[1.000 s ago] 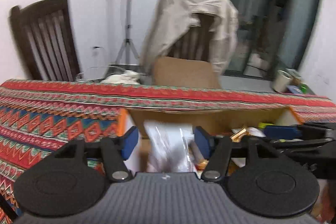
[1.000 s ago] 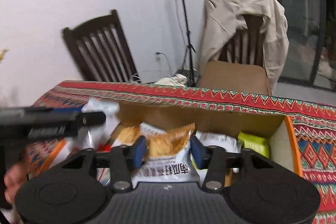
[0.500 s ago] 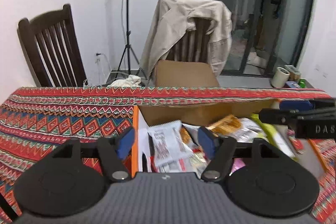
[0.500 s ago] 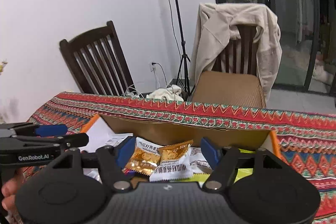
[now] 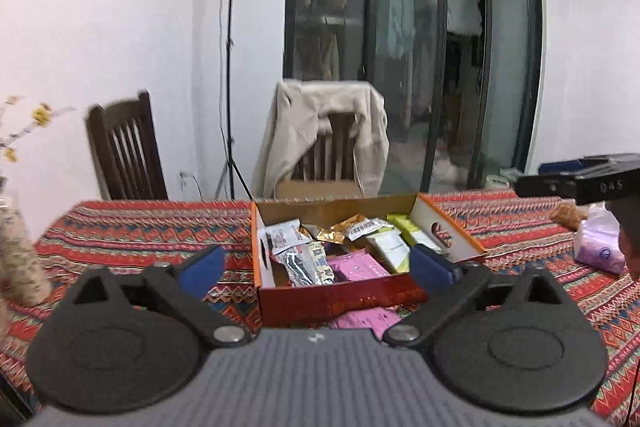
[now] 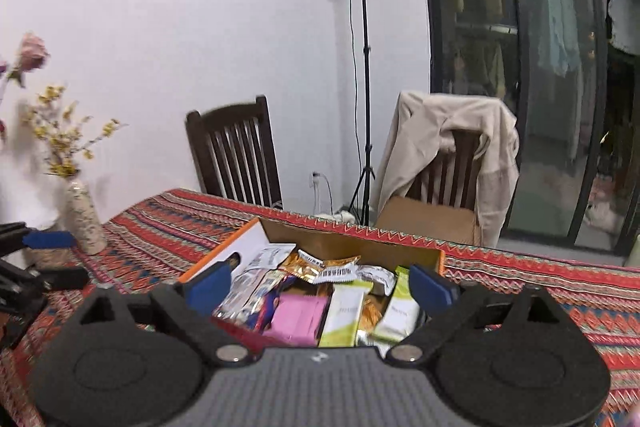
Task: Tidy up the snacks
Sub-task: 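Lift both open tools out of the box back toward the snack pile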
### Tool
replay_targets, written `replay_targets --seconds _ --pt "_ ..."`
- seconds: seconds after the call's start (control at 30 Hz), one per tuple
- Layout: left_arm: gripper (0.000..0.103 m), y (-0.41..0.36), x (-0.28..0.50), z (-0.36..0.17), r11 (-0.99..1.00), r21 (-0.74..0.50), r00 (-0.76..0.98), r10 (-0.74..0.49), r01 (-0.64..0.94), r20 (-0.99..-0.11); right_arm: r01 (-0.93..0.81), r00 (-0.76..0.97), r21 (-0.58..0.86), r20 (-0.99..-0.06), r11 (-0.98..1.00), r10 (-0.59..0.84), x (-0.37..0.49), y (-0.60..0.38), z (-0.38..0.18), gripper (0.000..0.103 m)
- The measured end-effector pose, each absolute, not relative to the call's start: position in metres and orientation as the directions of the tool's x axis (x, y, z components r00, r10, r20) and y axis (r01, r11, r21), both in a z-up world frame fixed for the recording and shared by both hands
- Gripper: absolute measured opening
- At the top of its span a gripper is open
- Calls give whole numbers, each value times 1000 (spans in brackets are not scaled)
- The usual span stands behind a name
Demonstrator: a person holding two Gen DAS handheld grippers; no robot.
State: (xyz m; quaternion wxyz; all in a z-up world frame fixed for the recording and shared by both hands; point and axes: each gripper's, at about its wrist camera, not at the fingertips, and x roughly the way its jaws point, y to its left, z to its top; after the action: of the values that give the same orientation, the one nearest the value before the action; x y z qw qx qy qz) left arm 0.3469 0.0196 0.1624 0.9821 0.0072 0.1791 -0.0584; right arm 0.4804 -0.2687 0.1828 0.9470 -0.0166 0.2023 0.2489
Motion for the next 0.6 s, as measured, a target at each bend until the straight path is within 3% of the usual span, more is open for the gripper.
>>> replay_targets --seconds 0.13,0.37,0.6 --pt "103 10 301 154 998 39 945 -41 56 -325 -460 826 26 -356 888 438 424 -291 182 100" --pt "103 -2 242 126 999 -43 938 -38 25 -344 -432 857 4 -311 902 412 329 -325 165 103" --pt "103 -14 207 86 996 -80 895 -66 34 -440 -422 850 -20 -357 906 388 267 -330 114 103"
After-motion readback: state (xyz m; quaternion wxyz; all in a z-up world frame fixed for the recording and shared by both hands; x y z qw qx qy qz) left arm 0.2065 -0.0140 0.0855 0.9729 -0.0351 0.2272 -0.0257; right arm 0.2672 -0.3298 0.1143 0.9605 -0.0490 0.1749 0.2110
